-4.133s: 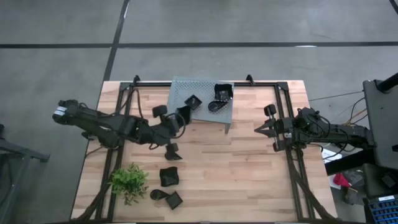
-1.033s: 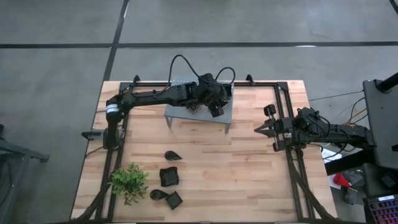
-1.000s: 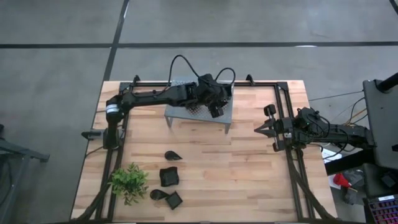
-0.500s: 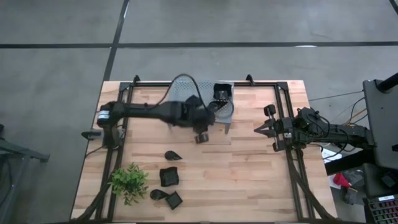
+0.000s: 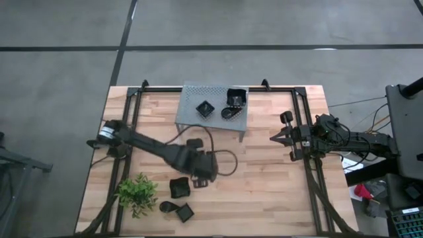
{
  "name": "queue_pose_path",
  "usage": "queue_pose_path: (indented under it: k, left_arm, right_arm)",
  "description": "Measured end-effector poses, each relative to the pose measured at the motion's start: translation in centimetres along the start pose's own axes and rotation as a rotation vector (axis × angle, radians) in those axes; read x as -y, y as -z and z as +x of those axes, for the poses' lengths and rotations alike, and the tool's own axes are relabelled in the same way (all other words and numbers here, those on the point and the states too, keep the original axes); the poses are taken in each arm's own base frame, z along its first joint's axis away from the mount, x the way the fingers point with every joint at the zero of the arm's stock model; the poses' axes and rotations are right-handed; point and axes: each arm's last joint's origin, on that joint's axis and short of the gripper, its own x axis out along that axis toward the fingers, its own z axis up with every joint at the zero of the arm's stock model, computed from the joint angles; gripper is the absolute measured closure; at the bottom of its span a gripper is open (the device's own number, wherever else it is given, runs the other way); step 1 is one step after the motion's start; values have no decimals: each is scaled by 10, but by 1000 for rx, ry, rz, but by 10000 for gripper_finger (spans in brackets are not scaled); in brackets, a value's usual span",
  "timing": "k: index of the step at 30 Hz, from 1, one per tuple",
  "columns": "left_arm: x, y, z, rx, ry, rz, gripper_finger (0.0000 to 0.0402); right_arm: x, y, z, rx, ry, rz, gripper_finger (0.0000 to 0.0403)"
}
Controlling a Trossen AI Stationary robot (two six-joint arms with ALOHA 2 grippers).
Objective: Pick & Place Mini shaped plates
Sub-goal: Stack the black drop shaped plate on top of the other black drop shaped plate on the shelf
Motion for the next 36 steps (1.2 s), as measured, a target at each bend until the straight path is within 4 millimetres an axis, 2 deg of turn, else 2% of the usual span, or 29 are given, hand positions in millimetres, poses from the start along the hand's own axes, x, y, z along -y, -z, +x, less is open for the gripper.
queue_pose_path:
  k: [6, 14, 29, 36]
  left_arm:
    - [20, 34, 23, -107, -35, -23, 267]
    - [25, 73, 52, -262, -46, -5, 270]
    - [26, 91, 81, -231, -25, -24, 276]
    - [22, 92, 84, -245, -33, -38, 290]
  right_arm:
    - [0, 0, 0, 0, 0, 2, 394]
    - [0, 0, 0, -1, 0, 0, 394]
    - [0, 0, 0, -1, 0, 4, 394]
    - [0, 0, 0, -1, 0, 4, 394]
